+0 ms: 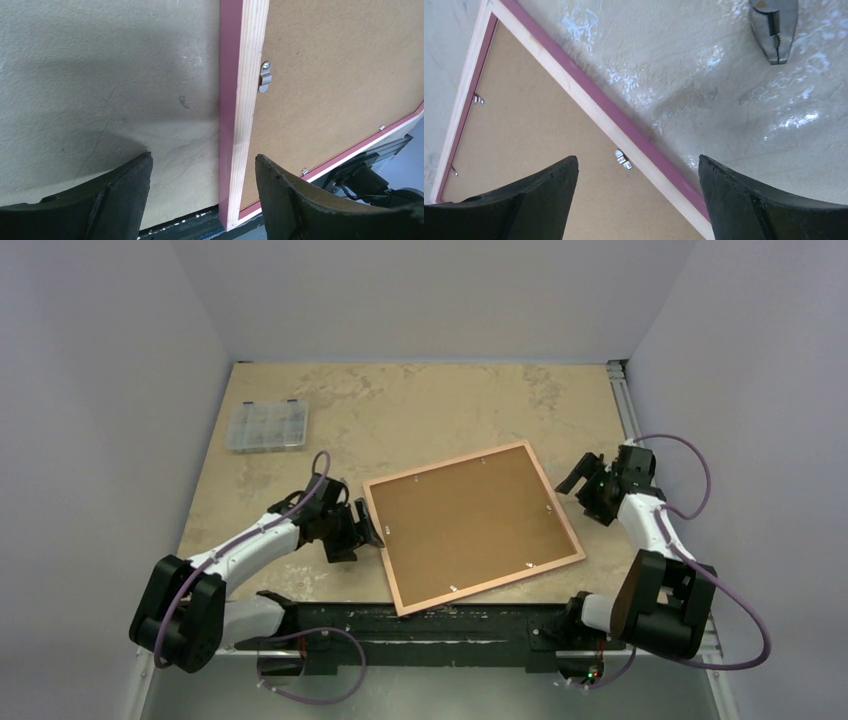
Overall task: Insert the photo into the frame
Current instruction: Adjust the photo frame at the center of the board.
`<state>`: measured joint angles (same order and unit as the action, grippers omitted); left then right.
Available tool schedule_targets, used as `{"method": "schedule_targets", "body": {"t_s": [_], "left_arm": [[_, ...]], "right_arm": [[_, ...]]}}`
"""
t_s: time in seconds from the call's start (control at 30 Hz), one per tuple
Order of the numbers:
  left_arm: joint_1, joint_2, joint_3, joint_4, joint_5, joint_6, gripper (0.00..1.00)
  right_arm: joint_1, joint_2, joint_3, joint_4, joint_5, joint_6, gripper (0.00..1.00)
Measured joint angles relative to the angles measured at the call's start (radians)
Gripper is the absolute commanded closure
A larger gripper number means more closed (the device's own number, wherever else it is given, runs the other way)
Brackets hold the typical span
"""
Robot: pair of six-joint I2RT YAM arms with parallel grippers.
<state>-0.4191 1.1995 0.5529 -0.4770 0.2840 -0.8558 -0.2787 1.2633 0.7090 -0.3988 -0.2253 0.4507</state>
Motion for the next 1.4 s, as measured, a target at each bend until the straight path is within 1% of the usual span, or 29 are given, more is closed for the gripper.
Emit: {"method": "schedule_targets", "body": {"t_s": [0.13,0.3,0.5,0.7,0.83,1.0,1.2,1.4], "left_arm": [[0.0,0.013,0.0,0.029,0.016,-0.003,0.27],[0.0,0.028,0.0,0.073,0.027,-0.014,0.27],[0.0,0.11,0.038,0.138,0.065,-0.024,0.28],[0.0,0.229,0.14,0.154,0.055,-0.012,0.28],[0.01,0.288,0.217,0.087,0.007,0.021,0.28],[0.016,0.329,0.3,0.006,-0.103,0.082,0.28],[0.02,0.338,0.353,-0.075,-0.207,0.143,0.28],[0.019,0.349,0.37,-0.115,-0.276,0.168,0.29]], "right_arm": [[-0.006,0.007,0.0,0.019,0.02,-0.008,0.12],[-0.006,0.098,-0.006,0.031,-0.01,-0.035,0.14],[-0.005,0.125,-0.027,0.071,-0.107,-0.048,0.15],[0.053,0.14,-0.035,0.101,-0.195,-0.051,0.15],[0.091,0.116,-0.071,0.151,-0.211,-0.047,0.14],[0.142,0.042,-0.145,0.201,-0.224,-0.023,0.14],[0.163,-0.033,-0.214,0.196,-0.297,0.009,0.14],[0.175,-0.064,-0.229,0.146,-0.335,0.021,0.13]]}}
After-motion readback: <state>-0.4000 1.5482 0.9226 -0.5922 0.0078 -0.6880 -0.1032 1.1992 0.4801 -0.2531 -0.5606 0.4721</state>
